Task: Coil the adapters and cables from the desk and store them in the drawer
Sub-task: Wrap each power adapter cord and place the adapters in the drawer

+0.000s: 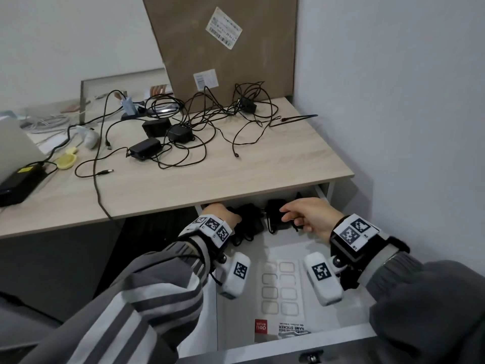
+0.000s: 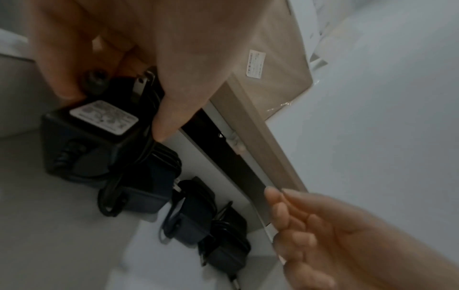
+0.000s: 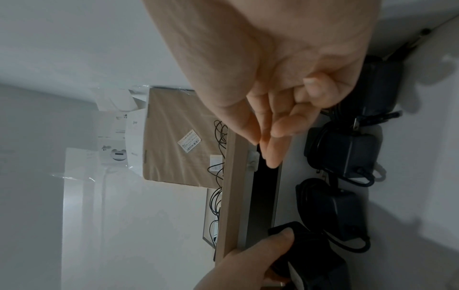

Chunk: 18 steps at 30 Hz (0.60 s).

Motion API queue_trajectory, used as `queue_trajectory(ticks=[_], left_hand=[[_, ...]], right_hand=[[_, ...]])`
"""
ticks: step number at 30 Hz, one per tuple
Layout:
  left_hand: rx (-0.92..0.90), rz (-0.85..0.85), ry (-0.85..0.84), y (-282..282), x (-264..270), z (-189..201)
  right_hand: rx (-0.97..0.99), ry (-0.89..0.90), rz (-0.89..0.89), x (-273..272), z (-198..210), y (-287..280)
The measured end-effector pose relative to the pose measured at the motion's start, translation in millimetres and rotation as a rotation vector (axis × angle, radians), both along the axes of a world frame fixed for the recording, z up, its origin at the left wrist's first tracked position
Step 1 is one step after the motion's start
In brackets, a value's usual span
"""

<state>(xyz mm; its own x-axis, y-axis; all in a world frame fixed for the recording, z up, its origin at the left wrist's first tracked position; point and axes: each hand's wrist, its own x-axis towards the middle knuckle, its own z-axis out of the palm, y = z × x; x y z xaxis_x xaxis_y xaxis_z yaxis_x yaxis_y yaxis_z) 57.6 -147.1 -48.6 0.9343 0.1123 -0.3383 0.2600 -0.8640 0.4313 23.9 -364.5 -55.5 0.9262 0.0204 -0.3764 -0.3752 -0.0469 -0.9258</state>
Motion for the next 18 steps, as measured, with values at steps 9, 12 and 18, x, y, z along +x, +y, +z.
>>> queue_trajectory(ticks=[9,12,18], left_hand=[[0.238,-0.032,-0.122,-15,6,-13],[0.256,-0.091,-0.102,-14,11,-16],[0.198,-0.079,-0.084,-14,13,-20]], right_hand=[[-0.017,-0.022,0.054,-3,3,2],[-0.011,-0.021,0.052,-3,3,2],[-0.006,-0.035,0.045,-3,5,2]])
